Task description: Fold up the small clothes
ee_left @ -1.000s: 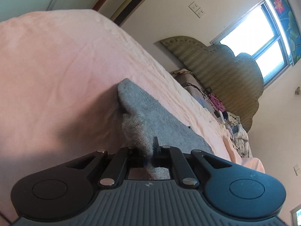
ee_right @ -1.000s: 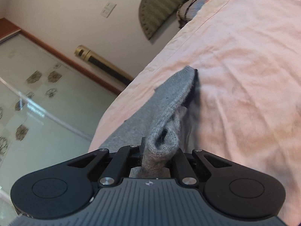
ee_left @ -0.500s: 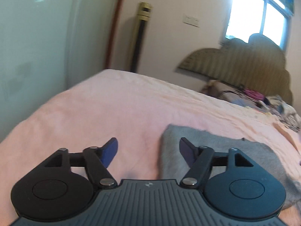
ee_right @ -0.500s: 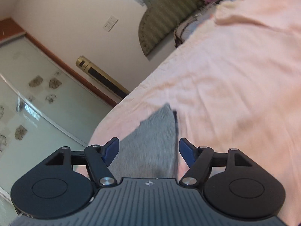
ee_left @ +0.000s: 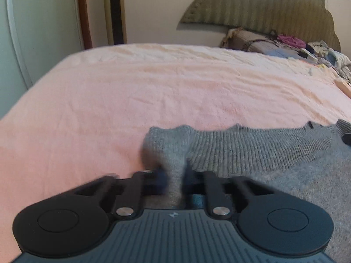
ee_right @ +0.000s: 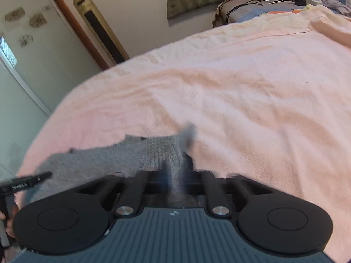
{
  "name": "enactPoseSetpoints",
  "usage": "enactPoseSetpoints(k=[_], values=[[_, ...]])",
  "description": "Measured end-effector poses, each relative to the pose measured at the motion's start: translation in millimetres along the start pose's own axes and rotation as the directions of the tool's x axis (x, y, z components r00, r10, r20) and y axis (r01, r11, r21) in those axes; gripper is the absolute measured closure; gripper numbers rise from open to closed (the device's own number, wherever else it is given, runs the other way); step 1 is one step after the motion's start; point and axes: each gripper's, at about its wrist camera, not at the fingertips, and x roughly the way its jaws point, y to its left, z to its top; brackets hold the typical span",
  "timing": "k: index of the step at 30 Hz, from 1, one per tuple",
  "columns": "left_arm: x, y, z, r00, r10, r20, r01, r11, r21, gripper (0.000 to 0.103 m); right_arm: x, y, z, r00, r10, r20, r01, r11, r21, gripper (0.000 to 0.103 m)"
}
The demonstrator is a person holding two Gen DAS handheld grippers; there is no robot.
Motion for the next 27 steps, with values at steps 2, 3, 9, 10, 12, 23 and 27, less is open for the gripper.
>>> enactPoseSetpoints(k=[2, 3, 9, 10, 12, 23, 27], values=[[-2.7, 7.6, -1.4, 0.999, 0.036, 0.022, -0.036, 0.999, -0.021, 0.091, -10.0, -5.2, 2.8, 0.999, 0.005, 0.051, -0.005, 1.0, 0.015, 0.089], [2.0, 11.8, -5.5, 0.999, 0.032, 0.013, -0.032, 0.999, -0.041, 0.091, -12.6, -12.9, 3.5, 0.998, 0.013, 0.063, -0.016, 0.999, 0.043, 0.09], [-27.3, 1.7, -9.4, 0.995, 0.068, 0.066, -0.069, 0.998, 0.009, 0.084, -11.7, -32.7, -10.8, 0.996, 0.047, 0.082, -0.06, 0.985, 0.163, 0.06], [-39.3, 2.2, -10.4, 0.995, 0.067, 0.078, -0.067, 0.998, 0.001, 0.083, -20.5, -31.8, -11.0, 0.994, 0.058, 0.095, -0.075, 0.981, 0.18, 0.05], [-68.8, 2.3, -17.6, 0.989, 0.024, 0.149, -0.021, 1.0, -0.018, 0.08, -47.9, -21.3, -15.9, 0.985, 0.037, 0.167, -0.06, 0.989, 0.135, 0.029], [-38.6, -20.1, -46.0, 0.996, -0.026, 0.085, 0.024, 0.999, 0.033, 0.055, -27.5, 46.0, -60.2, 0.994, -0.052, 0.095, 0.071, 0.974, -0.216, 0.03], [-42.2, -25.8, -45.6, 0.996, 0.007, 0.091, -0.014, 0.997, 0.073, 0.054, -30.2, 46.1, -67.1, 0.99, -0.059, 0.127, 0.091, 0.963, -0.255, 0.03]])
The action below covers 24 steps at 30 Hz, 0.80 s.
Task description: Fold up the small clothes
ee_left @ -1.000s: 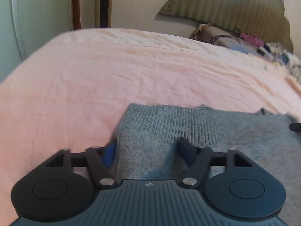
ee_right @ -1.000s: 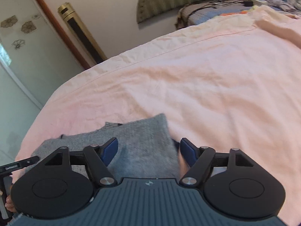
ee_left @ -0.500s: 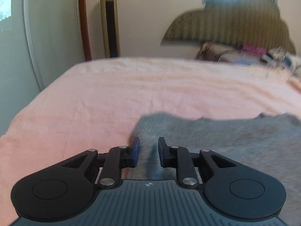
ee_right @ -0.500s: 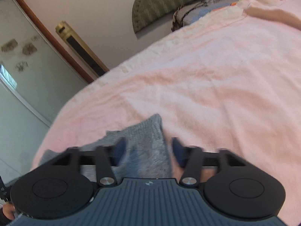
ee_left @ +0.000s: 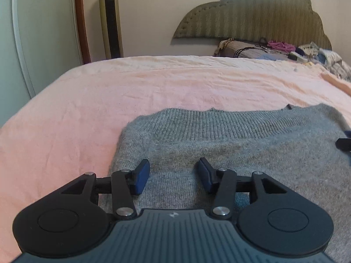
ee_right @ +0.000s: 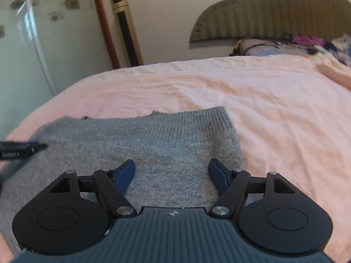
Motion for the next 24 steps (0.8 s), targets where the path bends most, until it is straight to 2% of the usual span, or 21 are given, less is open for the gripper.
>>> enactPoseSetpoints(k=[2, 3, 5, 7, 9, 10, 12, 13, 15, 18, 20, 22, 24], values=[[-14.5, -3.2, -0.7, 0.999, 0.03, 0.011, -0.03, 1.0, 0.007, 0.055, -2.9, 11.4, 4.3, 0.999, -0.04, -0.012, 0.04, 0.999, -0.036, 0.029], [-25.4, -1.8, -2.1, 1.0, 0.014, 0.011, -0.014, 1.0, -0.012, 0.054, -9.5, 13.8, 5.8, 0.999, -0.045, -0.006, 0.045, 0.999, -0.02, 0.028], [-48.4, -0.4, -7.1, 0.999, -0.035, 0.024, 0.036, 0.999, -0.025, 0.053, -32.6, 19.3, 3.4, 1.0, -0.016, 0.027, 0.016, 1.0, 0.011, 0.027], [-62.1, -2.4, -14.6, 0.998, -0.053, 0.037, 0.054, 0.998, -0.02, 0.049, -51.6, 28.8, -0.4, 0.998, 0.03, 0.054, -0.03, 1.0, -0.002, 0.024], [-58.0, -2.5, -21.5, 0.998, -0.069, 0.002, 0.069, 0.997, -0.021, 0.045, -54.2, 38.2, -3.5, 0.998, 0.044, 0.043, -0.043, 0.999, -0.03, 0.017], [-51.3, -2.1, -26.1, 0.998, -0.057, -0.011, 0.057, 0.998, -0.022, 0.043, -50.3, 39.4, -5.7, 0.999, 0.037, 0.027, -0.036, 0.999, -0.038, 0.017], [-45.3, 3.8, -34.1, 0.998, -0.055, 0.018, 0.055, 0.998, -0.032, 0.034, -35.1, 34.7, -13.1, 0.999, -0.014, -0.029, 0.013, 0.999, -0.046, 0.017], [-44.2, 7.0, -35.7, 0.998, -0.061, 0.021, 0.062, 0.997, -0.048, 0.033, -28.9, 28.1, -19.4, 0.999, -0.032, -0.038, 0.03, 0.998, -0.054, 0.017], [-43.9, 8.5, -34.7, 0.998, -0.068, 0.02, 0.069, 0.996, -0.062, 0.033, -32.3, 17.1, -23.1, 1.0, 0.003, -0.005, -0.003, 0.999, -0.034, 0.017], [-43.1, 4.6, -34.6, 0.998, -0.059, 0.021, 0.06, 0.997, -0.056, 0.033, -39.5, 20.0, -10.8, 0.998, -0.046, -0.039, 0.046, 0.999, 0.007, 0.018], [-42.7, 3.0, -34.8, 0.998, -0.056, 0.022, 0.058, 0.997, -0.058, 0.033, -47.3, 27.1, -0.8, 1.0, -0.003, -0.013, 0.003, 0.999, 0.039, 0.017], [-43.2, 1.7, -35.6, 0.998, -0.054, 0.022, 0.055, 0.997, -0.054, 0.032, -45.5, 40.3, 7.3, 0.999, 0.029, 0.013, -0.029, 0.999, 0.024, 0.011], [-43.5, 2.5, -36.3, 0.998, -0.055, 0.022, 0.056, 0.997, -0.056, 0.032, -30.4, 49.5, 9.0, 1.0, 0.004, -0.01, -0.004, 1.0, -0.009, 0.007]])
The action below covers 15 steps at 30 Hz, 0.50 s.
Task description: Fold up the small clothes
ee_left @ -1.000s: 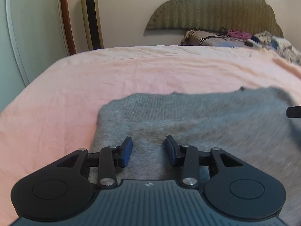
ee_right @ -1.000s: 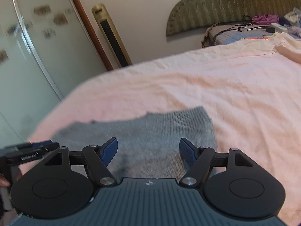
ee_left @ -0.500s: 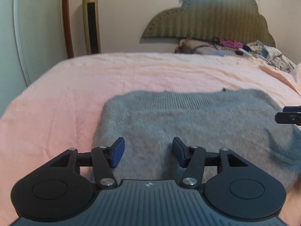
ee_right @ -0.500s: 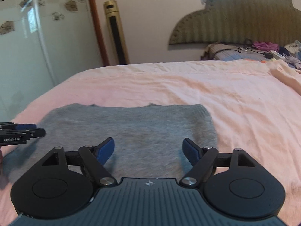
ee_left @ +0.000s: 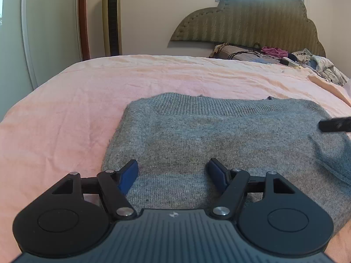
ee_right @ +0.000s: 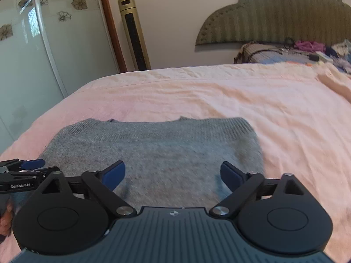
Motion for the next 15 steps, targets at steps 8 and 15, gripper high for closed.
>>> enactPoseSetpoints(k=[8, 15], values=[[0.2, 1.3, 0.0, 1.0, -0.005, 0.002, 0.005, 1.0, -0.005, 0.032, 16.8, -13.5, -16.9, 0.997, -0.069, -0.033, 0.069, 0.997, -0.02, 0.004], [-2.6, 0.9, 0.9, 1.0, 0.006, -0.001, -0.006, 1.0, 0.002, 0.032, 7.0, -13.3, -31.6, 0.996, -0.084, -0.016, 0.084, 0.996, -0.042, 0.0]])
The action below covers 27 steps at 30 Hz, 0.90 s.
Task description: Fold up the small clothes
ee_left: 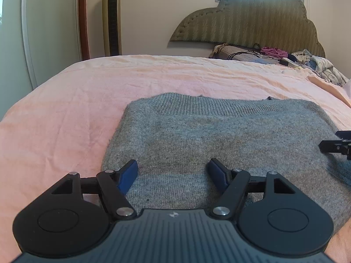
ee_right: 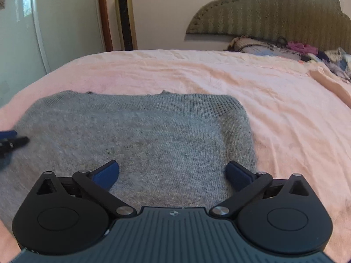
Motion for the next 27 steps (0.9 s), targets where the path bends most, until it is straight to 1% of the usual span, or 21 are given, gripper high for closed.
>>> enactPoseSetpoints(k=[2, 3, 4, 6, 8, 9, 10, 11, 12, 14, 15, 17, 18, 19, 20, 21, 22, 23, 24, 26, 27], values=[[-9.4, -1.3, -0.4, 1.0, 0.019, 0.003, -0.019, 1.0, 0.012, 0.031, -8.9, 3.0, 3.2, 0.999, -0.026, -0.018, 0.026, 0.999, 0.021, 0.001], [-14.6, -0.6, -1.7, 1.0, 0.017, 0.003, -0.017, 1.0, 0.009, 0.031, -15.9, 5.4, 3.6, 1.0, -0.021, -0.017, 0.021, 1.0, 0.02, 0.002], [-18.5, 0.8, -3.9, 1.0, 0.01, -0.001, -0.01, 1.0, 0.001, 0.028, -23.7, 8.5, 2.3, 1.0, -0.003, -0.009, 0.003, 1.0, 0.009, 0.002], [-16.8, 6.1, -10.2, 1.0, 0.008, -0.013, -0.008, 1.0, -0.002, 0.025, -33.8, 12.7, -4.4, 1.0, 0.021, -0.009, -0.021, 0.999, -0.03, 0.0], [-18.2, 17.8, -9.0, 1.0, -0.013, -0.022, 0.011, 0.997, -0.072, 0.023, -24.4, 10.0, -18.3, 0.998, -0.015, -0.063, 0.01, 0.997, -0.073, 0.0], [-23.9, 22.7, -6.4, 1.0, -0.002, -0.025, -0.001, 0.993, -0.115, 0.025, -28.0, 5.7, -24.5, 0.999, -0.014, -0.031, 0.012, 0.998, -0.07, 0.0], [-32.8, 28.5, -5.1, 1.0, -0.002, -0.021, -0.002, 0.987, -0.16, 0.024, -32.5, 0.7, -23.8, 0.999, -0.005, -0.047, 0.004, 1.0, -0.026, 0.0], [-43.9, 34.7, -6.2, 1.0, -0.018, -0.015, 0.015, 0.978, -0.209, 0.024, -42.7, -5.0, -22.9, 0.999, 0.007, -0.041, -0.006, 1.0, 0.03, 0.002], [-55.7, 41.5, -10.2, 0.999, -0.047, -0.012, 0.042, 0.961, -0.273, 0.024, -56.2, -11.6, -23.6, 0.999, 0.038, -0.02, -0.036, 0.995, 0.09, 0.002], [-76.7, 54.8, -26.3, 0.992, -0.122, -0.023, 0.101, 0.903, -0.416, 0.024, -88.5, -30.9, -31.6, 0.992, 0.115, 0.043, -0.122, 0.966, 0.229, 0.002], [-85.3, 60.1, -36.6, 0.988, -0.15, -0.03, 0.118, 0.87, -0.479, 0.024, -102.7, -42.1, -39.3, 0.987, 0.142, 0.07, -0.157, 0.938, 0.31, 0.001], [-101.0, 67.7, -57.2, 0.983, -0.182, -0.023, 0.134, 0.799, -0.586, 0.024, -124.3, -68.4, -61.0, 0.976, 0.192, 0.101, -0.217, 0.847, 0.486, 0.001], [-107.1, 70.5, -66.7, 0.977, -0.215, -0.009, 0.16, 0.753, -0.638, 0.024, -130.8, -79.5, -73.3, 0.971, 0.215, 0.104, -0.235, 0.791, 0.564, 0.001], [-112.7, 72.6, -76.6, 0.969, -0.246, 0.021, 0.191, 0.694, -0.694, 0.024, -135.2, -88.6, -85.7, 0.966, 0.237, 0.104, -0.248, 0.736, 0.63, 0.001], [-117.0, 73.5, -86.4, 0.961, -0.272, 0.058, 0.221, 0.623, -0.75, 0.024, -138.3, -94.0, -97.1, 0.959, 0.259, 0.115, -0.266, 0.684, 0.679, 0.001], [-117.4, 72.5, -94.7, 0.948, -0.306, 0.093, 0.256, 0.552, -0.794, 0.023, -139.9, -95.4, -105.6, 0.952, 0.277, 0.13, -0.285, 0.651, 0.703, 0.001], [-113.5, 69.9, -98.4, 0.933, -0.341, 0.116, 0.284, 0.499, -0.819, 0.023, -140.8, -92.8, -108.6, 0.949, 0.285, 0.135, -0.294, 0.646, 0.704, 0.001], [-110.4, 66.0, -98.3, 0.932, -0.34, 0.125, 0.287, 0.482, -0.828, 0.023, -138.5, -88.6, -106.6, 0.95, 0.286, 0.128, -0.291, 0.656, 0.696, 0.0], [-107.7, 62.8, -95.1, 0.939, -0.319, 0.127, 0.278, 0.487, -0.828, 0.02, -133.2, -85.1, -102.7, 0.95, 0.289, 0.12, -0.289, 0.663, 0.69, 0.0], [-95.7, 60.3, -85.0, 0.945, -0.299, 0.134, 0.273, 0.492, -0.827, 0.02, -116.7, -79.9, -90.9, 0.948, 0.297, 0.112, -0.291, 0.672, 0.681, 0.0], [-89.3, 60.4, -80.4, 0.949, -0.284, 0.134, 0.264, 0.487, -0.832, 0.02, -109.5, -77.3, -85.8, 0.951, 0.288, 0.112, -0.285, 0.676, 0.679, 0.0]])
